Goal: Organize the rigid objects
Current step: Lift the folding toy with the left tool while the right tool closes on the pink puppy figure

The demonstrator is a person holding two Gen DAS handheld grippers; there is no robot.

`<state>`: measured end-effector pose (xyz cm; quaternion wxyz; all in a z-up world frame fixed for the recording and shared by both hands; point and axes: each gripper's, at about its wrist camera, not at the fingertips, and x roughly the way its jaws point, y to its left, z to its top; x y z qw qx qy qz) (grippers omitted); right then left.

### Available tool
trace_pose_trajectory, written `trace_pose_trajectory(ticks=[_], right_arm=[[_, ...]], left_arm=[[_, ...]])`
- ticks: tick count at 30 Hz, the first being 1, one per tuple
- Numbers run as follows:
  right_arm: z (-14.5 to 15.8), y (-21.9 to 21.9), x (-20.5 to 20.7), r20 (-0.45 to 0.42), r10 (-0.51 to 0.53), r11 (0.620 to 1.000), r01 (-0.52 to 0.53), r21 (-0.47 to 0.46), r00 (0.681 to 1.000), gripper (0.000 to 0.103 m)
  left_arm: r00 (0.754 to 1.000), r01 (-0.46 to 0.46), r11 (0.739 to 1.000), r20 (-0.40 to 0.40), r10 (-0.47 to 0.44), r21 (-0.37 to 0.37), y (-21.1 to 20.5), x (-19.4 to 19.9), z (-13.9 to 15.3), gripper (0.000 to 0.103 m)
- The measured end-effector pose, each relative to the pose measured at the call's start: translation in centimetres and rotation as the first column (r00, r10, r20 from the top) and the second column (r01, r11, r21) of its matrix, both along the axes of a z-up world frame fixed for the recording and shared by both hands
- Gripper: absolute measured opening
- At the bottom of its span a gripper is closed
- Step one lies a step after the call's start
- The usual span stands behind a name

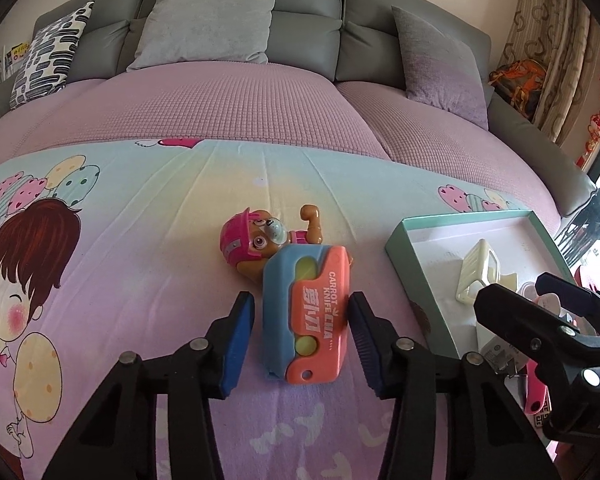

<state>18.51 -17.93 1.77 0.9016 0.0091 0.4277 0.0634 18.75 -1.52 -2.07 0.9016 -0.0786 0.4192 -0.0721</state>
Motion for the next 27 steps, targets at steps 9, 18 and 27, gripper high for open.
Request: trace_pose_trajectory(ticks=[9,18,27], right_arm=[[0.6,1.8,0.6,-0.006,0.036,0.999,-0.036,-0.026,0.999,0.103],[1.8,4.4,1.3,0.024,0.089,0.996,-0.089,-0.027,0.996,0.103],[0.5,9.5,2.3,0.021,0.198,0.978,-0.197,-0.069,0.98,0.103]], left_arm=[[1.0,-0.001,0.999,0.027,0.002,-0.035,1.0,-0.5,0.7,0.043],[0.987,-0.149,0.989,0.058,0.15,-0.027,6.2,-2.0,3.0,0.043],[0.935,-0.354,0.935,-0.016,0.353,-0.027,13.1,-3.6,2.1,0.043]])
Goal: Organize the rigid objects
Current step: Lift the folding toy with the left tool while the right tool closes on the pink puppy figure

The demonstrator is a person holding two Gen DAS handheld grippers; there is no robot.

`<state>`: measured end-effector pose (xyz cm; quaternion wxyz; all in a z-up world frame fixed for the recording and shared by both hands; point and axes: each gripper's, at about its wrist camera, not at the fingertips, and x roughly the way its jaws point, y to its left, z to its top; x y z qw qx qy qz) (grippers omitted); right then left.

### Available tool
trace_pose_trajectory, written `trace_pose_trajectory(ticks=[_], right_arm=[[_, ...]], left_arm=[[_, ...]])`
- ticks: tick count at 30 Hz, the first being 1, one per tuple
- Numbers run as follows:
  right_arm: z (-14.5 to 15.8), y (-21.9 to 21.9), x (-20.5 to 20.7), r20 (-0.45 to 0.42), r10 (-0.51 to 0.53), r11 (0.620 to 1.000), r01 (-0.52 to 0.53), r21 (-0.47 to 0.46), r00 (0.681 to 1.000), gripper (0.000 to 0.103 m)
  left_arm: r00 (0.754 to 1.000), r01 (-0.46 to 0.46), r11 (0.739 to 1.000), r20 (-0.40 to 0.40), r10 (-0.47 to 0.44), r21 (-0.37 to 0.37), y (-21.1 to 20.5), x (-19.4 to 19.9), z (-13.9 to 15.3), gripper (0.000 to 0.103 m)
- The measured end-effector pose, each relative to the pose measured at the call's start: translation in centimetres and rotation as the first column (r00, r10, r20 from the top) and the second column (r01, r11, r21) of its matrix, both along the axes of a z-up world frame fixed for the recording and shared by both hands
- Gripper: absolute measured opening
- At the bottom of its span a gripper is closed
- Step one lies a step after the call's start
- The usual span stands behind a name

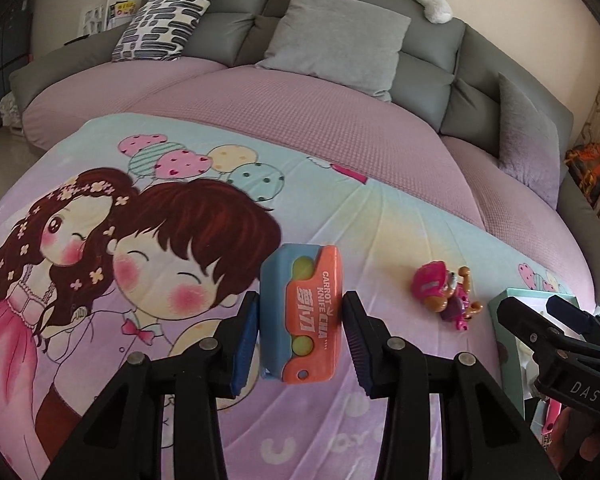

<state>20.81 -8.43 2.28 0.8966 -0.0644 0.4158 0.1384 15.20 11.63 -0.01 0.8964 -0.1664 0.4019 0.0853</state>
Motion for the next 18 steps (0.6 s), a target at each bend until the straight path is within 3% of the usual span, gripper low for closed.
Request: trace_pose_trajectory(ticks=[18], right_arm=[[-4.1,5.8,3.1,-0.069,0.081,0.994,-0.086,-0.072,0.994,0.103]], left_arm=[[0.998,-0.062,0.996,-0.035,0.06,-0.064,2.7,-0.2,-2.2,0.043]])
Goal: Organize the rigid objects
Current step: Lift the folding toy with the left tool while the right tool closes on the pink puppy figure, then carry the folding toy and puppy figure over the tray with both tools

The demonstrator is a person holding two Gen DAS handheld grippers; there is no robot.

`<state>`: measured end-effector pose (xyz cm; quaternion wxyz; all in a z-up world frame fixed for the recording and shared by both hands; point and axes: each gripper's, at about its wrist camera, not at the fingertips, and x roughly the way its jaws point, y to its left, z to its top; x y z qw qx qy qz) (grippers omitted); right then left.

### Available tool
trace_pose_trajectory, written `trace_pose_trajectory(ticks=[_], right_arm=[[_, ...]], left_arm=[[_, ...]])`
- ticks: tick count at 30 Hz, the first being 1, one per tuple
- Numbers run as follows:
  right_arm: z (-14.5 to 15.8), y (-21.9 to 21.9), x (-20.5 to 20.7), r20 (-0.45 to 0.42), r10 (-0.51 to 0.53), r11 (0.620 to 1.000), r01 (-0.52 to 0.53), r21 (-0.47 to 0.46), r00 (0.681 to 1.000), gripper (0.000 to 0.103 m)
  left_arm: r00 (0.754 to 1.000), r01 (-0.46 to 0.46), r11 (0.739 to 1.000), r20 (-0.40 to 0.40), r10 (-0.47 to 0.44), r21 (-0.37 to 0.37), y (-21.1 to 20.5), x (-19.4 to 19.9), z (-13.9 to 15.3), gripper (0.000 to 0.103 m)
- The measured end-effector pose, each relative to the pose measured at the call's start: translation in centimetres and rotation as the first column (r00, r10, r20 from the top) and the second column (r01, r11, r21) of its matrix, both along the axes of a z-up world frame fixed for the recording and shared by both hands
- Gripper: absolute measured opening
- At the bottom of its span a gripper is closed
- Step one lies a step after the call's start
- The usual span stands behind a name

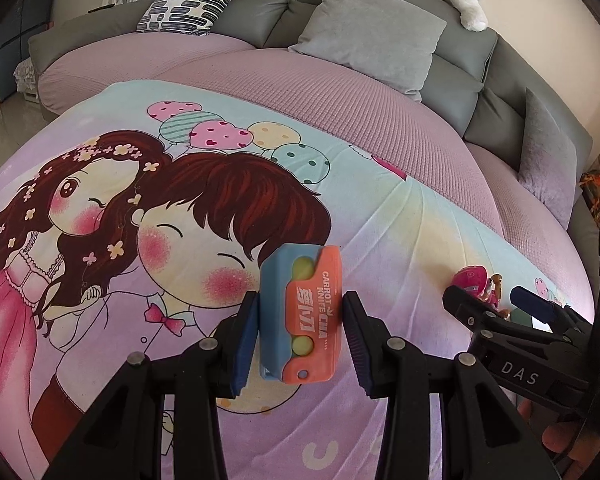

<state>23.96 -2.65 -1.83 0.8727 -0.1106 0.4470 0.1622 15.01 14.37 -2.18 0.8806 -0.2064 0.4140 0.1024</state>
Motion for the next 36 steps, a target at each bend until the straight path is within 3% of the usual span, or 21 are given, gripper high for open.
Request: trace_pose_trajectory(ticks=[16,22,27,33,36], right_arm=[[-2.3,0.0,2.1,-0.062,-0.027,1.0,0.027,0.01,0.998,0.102],[-2.1,-0.3,2.3,-0.063,-0.048,0.999,0.05,0.017,0.997,0.093],[-1.8,-0.7,2.1,-0.06,-0.06,0.998,0.061,0.028,0.996,0.077],[-1.7,-0.9,1.8,-0.061,-0.062,0.997,0.064,0.041,0.996,0.076],[-1.5,-1.2,1.5,-0.065,-0.066,0.996,0.069,0.051,0.996,0.076]], left_arm=[[0.999,0.011,1.0,-0.035,-0.011,0.002,-0.1,0.7,-1.3,0.043],[0.998,0.025,0.999,-0.058,-0.023,0.033,-0.4,1.1,-1.7,0.044],[0.995,0.038,0.996,-0.09,-0.031,0.077,-0.9,1.5,-2.3,0.044],[0.995,0.036,0.996,-0.092,-0.028,0.087,-1.0,1.5,-2.3,0.044],[0.997,0.024,0.999,-0.072,-0.02,0.048,-0.5,1.1,-2.1,0.044]])
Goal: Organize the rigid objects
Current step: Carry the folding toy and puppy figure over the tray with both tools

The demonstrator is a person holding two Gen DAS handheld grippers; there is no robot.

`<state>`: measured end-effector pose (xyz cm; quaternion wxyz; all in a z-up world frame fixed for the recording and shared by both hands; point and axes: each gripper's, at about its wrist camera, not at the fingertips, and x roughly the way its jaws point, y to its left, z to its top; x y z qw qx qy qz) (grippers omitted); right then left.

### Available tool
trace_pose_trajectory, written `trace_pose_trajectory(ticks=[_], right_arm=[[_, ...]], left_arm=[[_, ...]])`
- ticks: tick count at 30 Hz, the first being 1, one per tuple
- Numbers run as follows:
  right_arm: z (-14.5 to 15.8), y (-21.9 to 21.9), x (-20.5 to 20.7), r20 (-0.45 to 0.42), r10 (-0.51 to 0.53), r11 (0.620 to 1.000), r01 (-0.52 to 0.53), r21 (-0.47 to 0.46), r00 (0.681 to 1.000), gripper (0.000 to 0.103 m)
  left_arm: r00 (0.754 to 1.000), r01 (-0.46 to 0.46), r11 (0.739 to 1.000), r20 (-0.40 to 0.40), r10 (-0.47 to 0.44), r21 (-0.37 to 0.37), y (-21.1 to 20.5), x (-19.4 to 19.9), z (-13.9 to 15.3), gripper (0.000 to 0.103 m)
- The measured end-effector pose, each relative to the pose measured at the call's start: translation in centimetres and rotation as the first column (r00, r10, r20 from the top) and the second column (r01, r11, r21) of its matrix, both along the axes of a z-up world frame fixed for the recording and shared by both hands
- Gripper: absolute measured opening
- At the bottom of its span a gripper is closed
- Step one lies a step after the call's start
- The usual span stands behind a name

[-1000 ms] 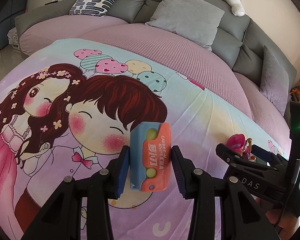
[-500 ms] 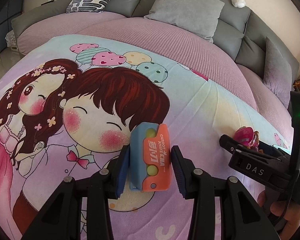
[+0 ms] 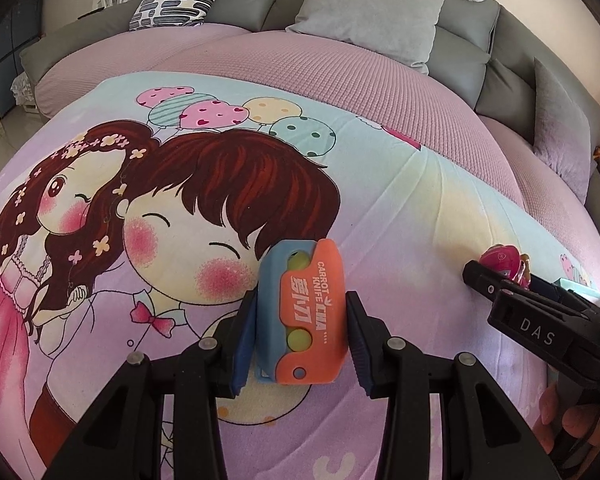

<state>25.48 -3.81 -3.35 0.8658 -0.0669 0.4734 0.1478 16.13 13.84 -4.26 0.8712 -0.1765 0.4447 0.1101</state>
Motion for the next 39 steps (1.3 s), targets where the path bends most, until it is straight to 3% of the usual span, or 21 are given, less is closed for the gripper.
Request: trace_pose_trajectory(ticks=[5,14,25,34,39], right_arm=[[0.8,-0.5,-0.4,0.004,-0.01,1.0,0.01,0.013,1.0,0.069],[2.0,-1.1,-1.6,0.018,-0.002,1.0,0.001,0.019,1.0,0.069],[7.0,-3.5,-4.4,0.107,-0.034,0.997,0.027,0.069,0.994,0.069],[11.0,-6.7,-8.3,0.218,-0.128,0.988,0.105,0.116,0.967,0.069],[11.8,-8.9,-10.7,0.264,-0.205,0.978,0.187,0.092,0.943,0.069]], left_arm=[[1.0,-0.008,1.0,0.024,0.008,-0.011,0.2,-0.6,0.8,0.044],[0.998,0.001,1.0,0.059,-0.001,0.013,-0.6,-1.2,2.9,0.044],[0.992,0.019,0.997,0.12,-0.028,0.074,-2.4,-2.5,6.8,0.044],[0.978,0.068,0.989,0.185,-0.092,0.131,-5.6,-3.6,10.5,0.044],[0.971,0.094,0.984,0.202,-0.123,0.15,-7.5,-4.1,11.6,0.044]])
